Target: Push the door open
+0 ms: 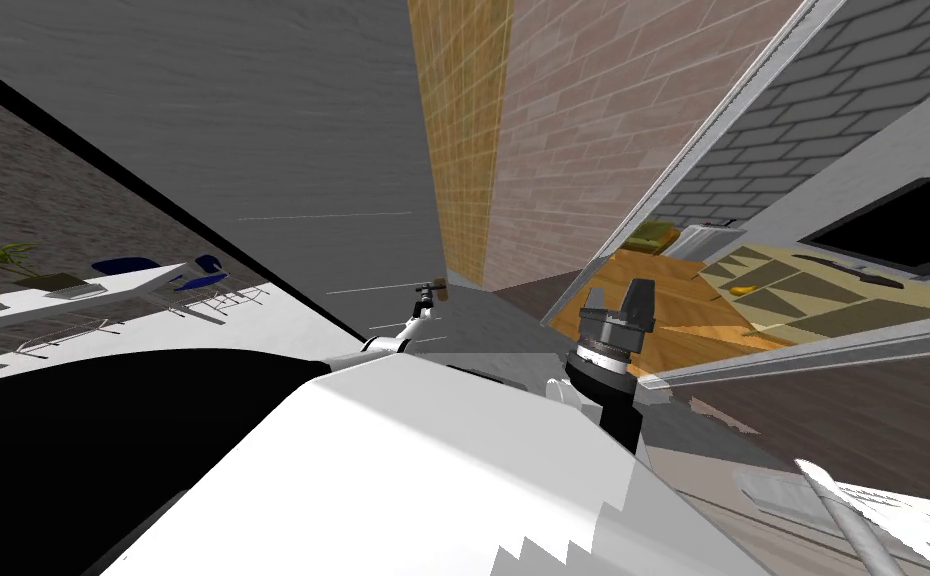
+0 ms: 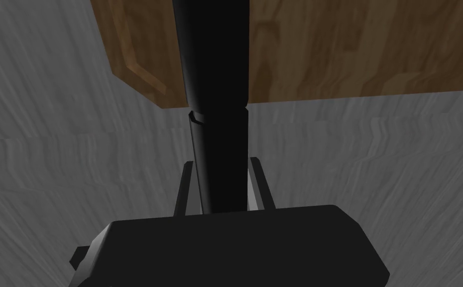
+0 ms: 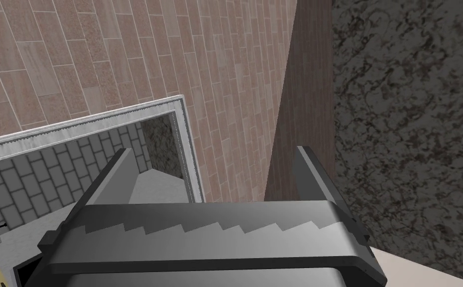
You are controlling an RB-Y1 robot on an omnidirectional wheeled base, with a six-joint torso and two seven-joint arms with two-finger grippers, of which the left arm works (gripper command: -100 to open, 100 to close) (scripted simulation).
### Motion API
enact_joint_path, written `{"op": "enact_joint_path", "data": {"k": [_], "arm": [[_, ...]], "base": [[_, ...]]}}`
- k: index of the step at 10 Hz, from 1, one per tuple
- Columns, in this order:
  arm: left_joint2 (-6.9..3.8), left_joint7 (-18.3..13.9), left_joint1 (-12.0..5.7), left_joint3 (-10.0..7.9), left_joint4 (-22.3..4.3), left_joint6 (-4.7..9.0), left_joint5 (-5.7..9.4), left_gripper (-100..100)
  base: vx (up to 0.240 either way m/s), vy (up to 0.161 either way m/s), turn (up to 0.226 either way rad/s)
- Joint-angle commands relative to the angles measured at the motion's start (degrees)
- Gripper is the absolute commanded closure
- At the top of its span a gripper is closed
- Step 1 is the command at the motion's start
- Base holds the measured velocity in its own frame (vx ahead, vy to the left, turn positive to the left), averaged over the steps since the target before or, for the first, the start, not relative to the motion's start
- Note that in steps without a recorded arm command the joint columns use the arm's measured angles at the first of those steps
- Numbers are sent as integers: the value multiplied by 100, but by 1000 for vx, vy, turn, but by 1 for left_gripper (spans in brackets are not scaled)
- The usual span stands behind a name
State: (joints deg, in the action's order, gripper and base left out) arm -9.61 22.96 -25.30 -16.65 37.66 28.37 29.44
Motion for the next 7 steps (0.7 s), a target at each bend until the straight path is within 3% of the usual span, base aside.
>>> {"op": "enact_joint_path", "data": {"k": [1,5,7], "arm": [[-27,55,-5,-82,33,-2,40,100],[-97,146,7,-266,7,25,137,100],[-169,200,69,-374,22,35,194,100]], "base": [[172,-55,58],[179,-77,60],[91,-21,56]]}}
